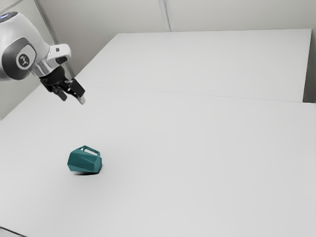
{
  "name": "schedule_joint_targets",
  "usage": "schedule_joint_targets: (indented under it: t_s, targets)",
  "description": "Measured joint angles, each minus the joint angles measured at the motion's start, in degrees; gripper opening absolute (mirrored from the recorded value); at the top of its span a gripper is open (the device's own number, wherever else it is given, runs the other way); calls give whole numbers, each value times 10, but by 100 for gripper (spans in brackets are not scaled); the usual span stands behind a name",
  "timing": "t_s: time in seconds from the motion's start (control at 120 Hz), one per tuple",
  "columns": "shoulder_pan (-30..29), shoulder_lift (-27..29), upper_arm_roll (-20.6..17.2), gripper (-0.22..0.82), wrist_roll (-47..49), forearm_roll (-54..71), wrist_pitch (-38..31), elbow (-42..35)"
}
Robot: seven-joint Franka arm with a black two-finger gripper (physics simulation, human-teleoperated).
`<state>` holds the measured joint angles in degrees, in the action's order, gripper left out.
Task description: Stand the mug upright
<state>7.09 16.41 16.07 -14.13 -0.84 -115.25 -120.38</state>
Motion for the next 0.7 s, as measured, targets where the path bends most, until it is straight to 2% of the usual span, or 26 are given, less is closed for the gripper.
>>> schedule_joint_targets:
  t_s: [0.267, 0.483, 0.7]
  targets:
    - [8, 50, 83, 58, -21, -86, -12, -69]
    - [7, 81, 146, 58, -43, -152, 36, -102]
    - [9, 83, 218, 58, -80, -188, 94, -119]
